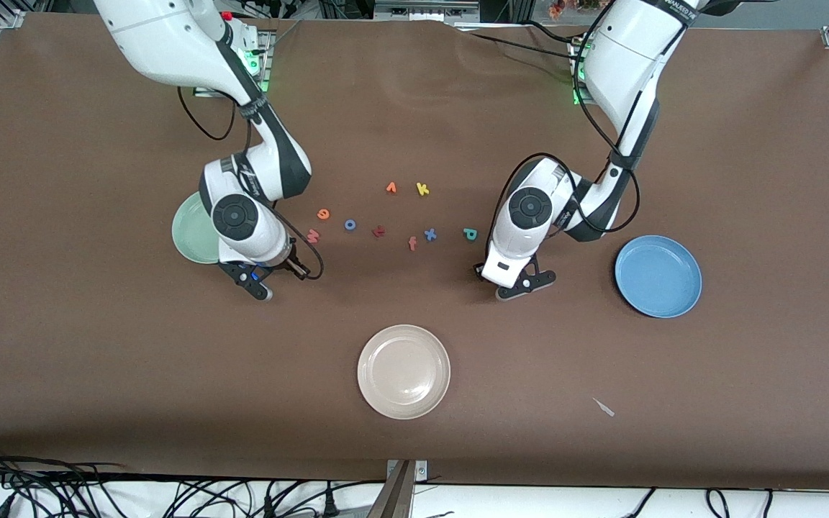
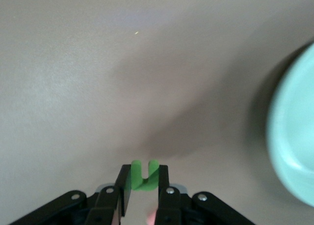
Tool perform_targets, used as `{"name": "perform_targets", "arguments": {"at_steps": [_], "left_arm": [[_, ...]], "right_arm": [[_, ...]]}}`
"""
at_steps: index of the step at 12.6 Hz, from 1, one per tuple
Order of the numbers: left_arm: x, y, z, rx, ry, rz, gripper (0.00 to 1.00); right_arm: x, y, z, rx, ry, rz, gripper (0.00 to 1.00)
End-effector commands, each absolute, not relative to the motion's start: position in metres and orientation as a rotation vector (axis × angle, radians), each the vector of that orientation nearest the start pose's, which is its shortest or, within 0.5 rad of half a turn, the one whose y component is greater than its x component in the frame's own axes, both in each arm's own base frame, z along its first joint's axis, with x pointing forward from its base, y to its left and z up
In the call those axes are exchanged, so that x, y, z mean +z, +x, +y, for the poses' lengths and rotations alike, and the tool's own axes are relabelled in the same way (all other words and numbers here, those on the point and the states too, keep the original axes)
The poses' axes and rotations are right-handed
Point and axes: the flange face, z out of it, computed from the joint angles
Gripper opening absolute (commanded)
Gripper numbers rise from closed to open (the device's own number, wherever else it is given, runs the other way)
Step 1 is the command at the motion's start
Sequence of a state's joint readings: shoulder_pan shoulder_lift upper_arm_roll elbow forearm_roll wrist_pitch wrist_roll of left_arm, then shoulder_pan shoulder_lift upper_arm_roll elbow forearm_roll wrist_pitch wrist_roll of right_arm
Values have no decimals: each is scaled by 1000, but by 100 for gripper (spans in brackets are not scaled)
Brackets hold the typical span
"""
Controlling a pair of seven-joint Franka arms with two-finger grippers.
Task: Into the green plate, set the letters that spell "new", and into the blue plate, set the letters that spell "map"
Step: 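Release E onto blue plate while the right gripper releases U onto green plate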
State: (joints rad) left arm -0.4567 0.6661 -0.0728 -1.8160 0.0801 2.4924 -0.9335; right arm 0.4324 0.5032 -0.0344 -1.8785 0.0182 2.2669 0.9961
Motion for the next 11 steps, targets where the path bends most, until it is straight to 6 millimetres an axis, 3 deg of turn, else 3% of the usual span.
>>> {"name": "perform_targets", "arguments": {"at_steps": [1, 2, 4, 7, 8, 10, 11], "left_arm": [[170, 566, -324, -29, -3078, -494, 5], [172, 567, -323, -32, -3079, -491, 0], [177, 570, -312, 14, -3060, -426, 0], [209, 597, -283, 178, -2992, -266, 0], [213, 601, -269, 240, -2971, -209, 0], [225, 609, -231, 354, -2951, -52, 0], [230, 612, -206, 423, -2942, 25, 0]], "right_arm": [[259, 535, 182, 187, -3137, 775, 6], [257, 526, 153, 191, -3156, 689, 6], [243, 510, 104, 175, -3177, 538, 6], [203, 475, 76, 51, -3176, 449, 9], [196, 468, 70, 19, -3173, 447, 16], [203, 472, 65, 5, -3168, 461, 100], [207, 476, 66, 24, -3167, 471, 100]]}}
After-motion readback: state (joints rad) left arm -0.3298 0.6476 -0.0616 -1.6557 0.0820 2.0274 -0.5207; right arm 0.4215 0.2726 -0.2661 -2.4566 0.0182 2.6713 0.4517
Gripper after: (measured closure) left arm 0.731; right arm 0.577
